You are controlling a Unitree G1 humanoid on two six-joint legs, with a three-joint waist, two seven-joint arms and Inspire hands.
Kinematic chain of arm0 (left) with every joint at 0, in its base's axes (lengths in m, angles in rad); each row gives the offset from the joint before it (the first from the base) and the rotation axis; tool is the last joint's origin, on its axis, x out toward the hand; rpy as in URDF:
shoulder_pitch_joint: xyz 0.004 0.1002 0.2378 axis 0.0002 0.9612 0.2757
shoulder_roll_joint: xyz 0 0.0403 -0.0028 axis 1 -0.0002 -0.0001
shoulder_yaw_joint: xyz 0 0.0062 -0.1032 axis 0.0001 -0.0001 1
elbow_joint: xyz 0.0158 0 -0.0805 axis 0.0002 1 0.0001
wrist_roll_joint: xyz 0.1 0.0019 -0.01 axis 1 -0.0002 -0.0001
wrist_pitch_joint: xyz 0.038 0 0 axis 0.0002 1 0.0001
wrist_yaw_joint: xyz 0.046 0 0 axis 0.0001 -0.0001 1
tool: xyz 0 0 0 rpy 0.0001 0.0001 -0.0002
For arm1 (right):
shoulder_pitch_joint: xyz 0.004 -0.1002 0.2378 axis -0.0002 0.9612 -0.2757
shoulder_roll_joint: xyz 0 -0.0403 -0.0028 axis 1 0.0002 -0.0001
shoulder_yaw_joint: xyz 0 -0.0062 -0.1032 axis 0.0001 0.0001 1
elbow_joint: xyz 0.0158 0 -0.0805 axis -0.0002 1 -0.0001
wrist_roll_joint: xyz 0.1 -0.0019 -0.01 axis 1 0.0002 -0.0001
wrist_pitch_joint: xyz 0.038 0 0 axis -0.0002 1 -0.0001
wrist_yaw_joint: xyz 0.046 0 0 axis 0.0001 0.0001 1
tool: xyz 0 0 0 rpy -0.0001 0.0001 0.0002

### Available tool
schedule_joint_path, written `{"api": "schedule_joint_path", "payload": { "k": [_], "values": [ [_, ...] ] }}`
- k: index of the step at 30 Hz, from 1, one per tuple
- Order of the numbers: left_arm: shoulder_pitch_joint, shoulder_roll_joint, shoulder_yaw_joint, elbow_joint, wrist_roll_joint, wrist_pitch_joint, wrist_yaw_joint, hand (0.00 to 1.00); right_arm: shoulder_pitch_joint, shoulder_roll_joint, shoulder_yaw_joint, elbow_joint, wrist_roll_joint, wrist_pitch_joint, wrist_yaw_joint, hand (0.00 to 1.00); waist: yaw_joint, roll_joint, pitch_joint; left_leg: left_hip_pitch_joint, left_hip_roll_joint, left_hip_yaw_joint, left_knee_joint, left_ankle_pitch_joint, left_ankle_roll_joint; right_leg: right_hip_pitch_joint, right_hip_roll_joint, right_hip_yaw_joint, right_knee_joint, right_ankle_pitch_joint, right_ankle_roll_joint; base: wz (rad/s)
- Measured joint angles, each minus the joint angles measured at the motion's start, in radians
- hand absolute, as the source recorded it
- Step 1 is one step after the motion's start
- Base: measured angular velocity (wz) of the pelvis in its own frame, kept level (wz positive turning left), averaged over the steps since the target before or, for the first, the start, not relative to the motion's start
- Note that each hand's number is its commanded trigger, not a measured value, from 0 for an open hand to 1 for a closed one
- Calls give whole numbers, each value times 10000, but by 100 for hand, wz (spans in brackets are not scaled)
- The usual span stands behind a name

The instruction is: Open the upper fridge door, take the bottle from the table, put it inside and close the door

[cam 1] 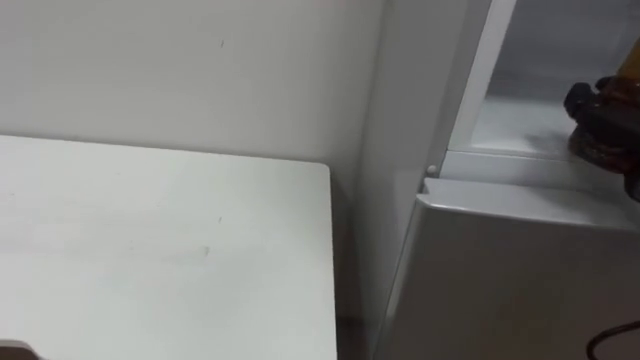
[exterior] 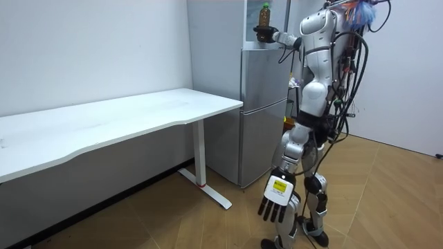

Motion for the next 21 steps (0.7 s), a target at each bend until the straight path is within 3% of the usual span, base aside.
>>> {"api": "schedule_joint_path", "payload": {
  "k": [7,13,17,21],
  "values": [
    [158,48,303,-44,0,76,-66,0,-168,-32,4,4,1,197,44,100,-37,-20,-6,-9,0,-95,112,-3,0,85,12,-28,-4,0,0,2],
    [193,100,400,-67,0,116,-130,0,-1173,-1014,870,1228,13,346,463,100,22,-26,-15,-17,-1,-143,148,-3,3,107,22,-40,7,3,-6,0],
    [245,156,394,13,77,273,-136,0,-1417,-1118,1116,1816,23,345,531,100,67,-90,-83,13,2,-198,160,-1,0,166,38,-112,3,3,-6,3],
    [297,162,399,20,390,510,-194,0,-1415,-1117,1220,2602,1,457,812,100,393,-99,-95,16,-1,-200,170,-2,1,170,32,-109,1,4,-6,0]
  ]
}}
